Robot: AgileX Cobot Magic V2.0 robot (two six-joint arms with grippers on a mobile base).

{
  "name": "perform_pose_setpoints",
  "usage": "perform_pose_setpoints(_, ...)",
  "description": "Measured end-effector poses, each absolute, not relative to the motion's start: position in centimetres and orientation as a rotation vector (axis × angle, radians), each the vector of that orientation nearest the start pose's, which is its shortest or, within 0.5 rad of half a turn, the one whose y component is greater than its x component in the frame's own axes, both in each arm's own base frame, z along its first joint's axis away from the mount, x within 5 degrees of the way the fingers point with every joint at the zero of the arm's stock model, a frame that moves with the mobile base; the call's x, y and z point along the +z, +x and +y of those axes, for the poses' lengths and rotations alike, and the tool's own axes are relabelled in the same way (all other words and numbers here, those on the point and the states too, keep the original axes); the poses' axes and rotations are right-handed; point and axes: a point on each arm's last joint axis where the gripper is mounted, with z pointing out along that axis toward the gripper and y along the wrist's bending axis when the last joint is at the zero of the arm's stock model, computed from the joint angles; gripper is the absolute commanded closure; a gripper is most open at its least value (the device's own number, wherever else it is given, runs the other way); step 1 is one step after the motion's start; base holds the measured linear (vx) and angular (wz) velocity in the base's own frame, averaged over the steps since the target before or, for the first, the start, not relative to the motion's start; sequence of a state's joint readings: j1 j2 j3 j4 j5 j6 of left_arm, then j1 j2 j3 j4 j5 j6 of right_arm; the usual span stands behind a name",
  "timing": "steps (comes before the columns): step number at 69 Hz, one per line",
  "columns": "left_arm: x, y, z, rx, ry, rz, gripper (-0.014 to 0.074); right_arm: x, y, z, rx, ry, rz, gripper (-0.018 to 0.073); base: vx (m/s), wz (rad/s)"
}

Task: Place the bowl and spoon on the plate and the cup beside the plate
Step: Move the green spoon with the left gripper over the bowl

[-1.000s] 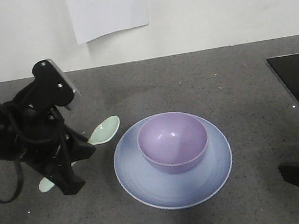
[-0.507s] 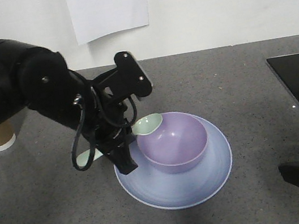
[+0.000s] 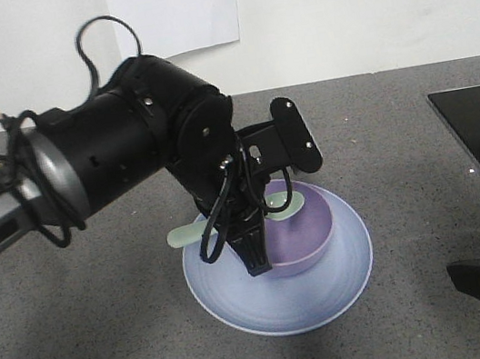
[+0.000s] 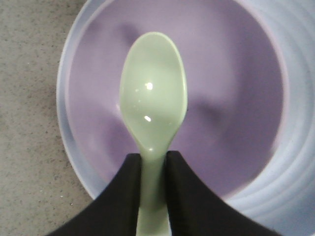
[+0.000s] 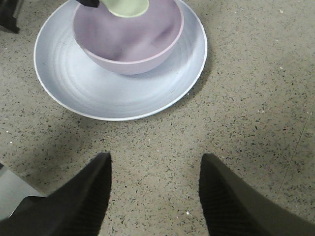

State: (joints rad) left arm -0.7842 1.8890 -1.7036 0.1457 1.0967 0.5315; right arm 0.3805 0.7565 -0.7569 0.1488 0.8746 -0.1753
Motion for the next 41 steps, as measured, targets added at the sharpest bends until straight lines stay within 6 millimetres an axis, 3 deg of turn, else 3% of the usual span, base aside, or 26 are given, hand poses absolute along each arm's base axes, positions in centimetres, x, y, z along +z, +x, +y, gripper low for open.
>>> perform_pose_setpoints(20,27.3,30.7,-28.7,0.168,1.751,2.162,0.0524,32.5,12.0,5.9,0.281,-0.593,2.288,0.0169,0.0,0.0)
perform_pose_setpoints(41,26.5,30.7,-29.6,0.266,1.778,2.108,0.0524,32.5,11.9,5.9,0.281,-0.595,2.291,0.0169,0.0,0.0)
